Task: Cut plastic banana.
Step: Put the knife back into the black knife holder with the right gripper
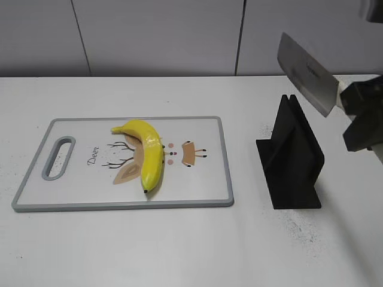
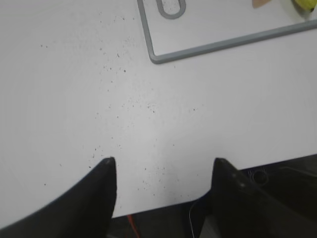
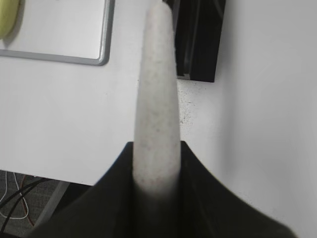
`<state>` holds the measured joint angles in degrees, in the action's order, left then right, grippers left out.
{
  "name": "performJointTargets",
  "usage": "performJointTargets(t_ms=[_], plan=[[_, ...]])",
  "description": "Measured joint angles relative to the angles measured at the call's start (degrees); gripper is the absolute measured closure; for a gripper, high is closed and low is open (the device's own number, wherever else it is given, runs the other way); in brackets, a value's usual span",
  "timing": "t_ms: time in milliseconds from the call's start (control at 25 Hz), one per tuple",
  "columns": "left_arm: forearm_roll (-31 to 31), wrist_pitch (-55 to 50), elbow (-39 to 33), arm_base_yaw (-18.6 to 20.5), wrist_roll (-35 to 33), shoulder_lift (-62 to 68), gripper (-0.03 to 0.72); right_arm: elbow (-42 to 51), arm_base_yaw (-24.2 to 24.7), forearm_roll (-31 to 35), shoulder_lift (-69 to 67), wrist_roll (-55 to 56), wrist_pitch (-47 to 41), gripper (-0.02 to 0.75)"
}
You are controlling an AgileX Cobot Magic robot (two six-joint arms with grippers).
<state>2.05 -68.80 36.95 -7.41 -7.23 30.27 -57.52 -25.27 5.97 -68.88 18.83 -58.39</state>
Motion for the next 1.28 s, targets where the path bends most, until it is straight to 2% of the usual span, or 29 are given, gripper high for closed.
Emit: performJointTargets(t_ms=[200, 440, 680, 760, 1000, 1280], plan=[[-0.1, 5.0, -4.2, 0.0, 0.0, -12.6, 0.111, 4.6, 0.0, -3.2, 0.4, 4.7, 3.8, 0.578], [-1.6, 12.5, -8.6, 0.0, 0.1, -23.6, 0.114, 5.7, 0.0, -5.5, 0.3, 7.5, 6.8, 0.579], [-0.8, 25.1, -13.4, 0.0, 0.1, -25.4, 0.116, 5.7, 0.0, -5.6, -2.0, 7.8, 10.3, 0.579], [-0.4, 24.2, -13.1, 0.0, 0.1, -25.4, 0.116, 5.7, 0.0, -6.0, -3.2, 7.9, 10.5, 0.579], [-4.4, 9.4, -5.9, 0.0, 0.1, -25.5, 0.121, 5.8, 0.0, -6.0, -5.3, 7.9, 11.0, 0.579], [-2.0, 5.5, -9.5, 0.0, 0.1, -25.4, 0.126, 5.8, 0.0, -6.0, -5.8, 7.9, 11.8, 0.579]])
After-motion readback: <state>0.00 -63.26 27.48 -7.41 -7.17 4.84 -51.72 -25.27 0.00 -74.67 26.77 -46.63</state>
